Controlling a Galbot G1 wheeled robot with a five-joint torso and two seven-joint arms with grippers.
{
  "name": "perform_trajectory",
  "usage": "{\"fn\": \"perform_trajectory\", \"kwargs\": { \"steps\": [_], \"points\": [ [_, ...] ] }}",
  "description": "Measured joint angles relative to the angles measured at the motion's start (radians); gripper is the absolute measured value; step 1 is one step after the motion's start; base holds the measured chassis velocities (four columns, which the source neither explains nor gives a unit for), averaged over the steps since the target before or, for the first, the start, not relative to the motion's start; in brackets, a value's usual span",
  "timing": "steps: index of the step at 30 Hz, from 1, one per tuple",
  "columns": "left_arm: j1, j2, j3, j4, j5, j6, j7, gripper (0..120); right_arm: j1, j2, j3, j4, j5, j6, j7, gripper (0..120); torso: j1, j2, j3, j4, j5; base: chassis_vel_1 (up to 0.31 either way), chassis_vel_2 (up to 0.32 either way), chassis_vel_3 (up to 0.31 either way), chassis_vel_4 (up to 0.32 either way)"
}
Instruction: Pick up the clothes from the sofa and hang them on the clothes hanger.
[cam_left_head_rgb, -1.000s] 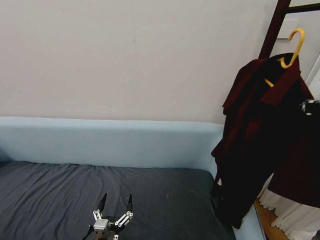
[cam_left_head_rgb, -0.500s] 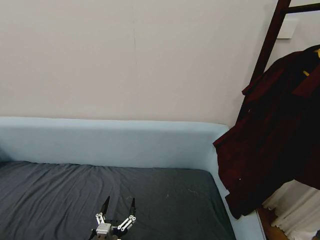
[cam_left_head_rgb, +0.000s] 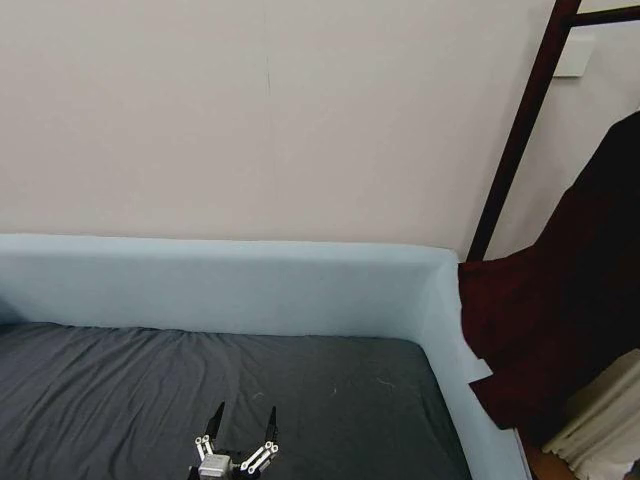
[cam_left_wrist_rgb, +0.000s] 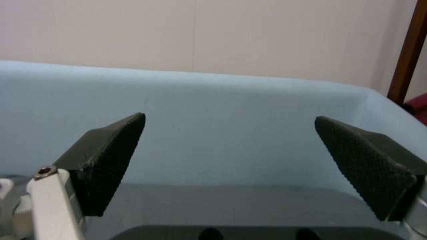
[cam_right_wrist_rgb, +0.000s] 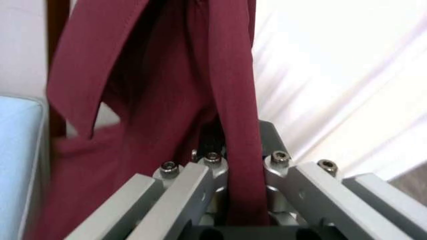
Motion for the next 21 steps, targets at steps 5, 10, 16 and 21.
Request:
{"fn": "perform_trajectory", "kwargs": {
  "steps": [5,10,16,21],
  "points": [
    [0.028,-0.001,-0.002,-0.037,0.033,0.036,-0.003,100,0.0,-0.004,0.002,0.009,-0.035,0.014,-0.022,1,0.0,0.0,0.0,-0.0003,0.0,0.0,0.0,0.0,0.0],
    [0.029,0.0,-0.003,-0.039,0.034,0.037,-0.003,100,-0.004,-0.028,0.015,0.022,-0.044,0.033,-0.025,1,0.0,0.0,0.0,-0.0003,-0.0002,0.0,0.0,0.0,0.0],
    [0.028,0.0,-0.003,-0.039,0.033,0.037,-0.003,100,-0.03,-0.061,0.027,0.0,-0.074,0.106,-0.062,1,0.0,0.0,0.0,-0.0004,-0.0002,0.0,0.0,0.0,0.0],
    [0.027,0.0,-0.002,-0.038,0.032,0.036,-0.003,100,-0.032,-0.016,0.013,-0.049,-0.172,0.187,-0.151,1,0.0,0.0,0.0,-0.0001,-0.0003,0.0,0.0,0.0,0.0]
  ]
}}
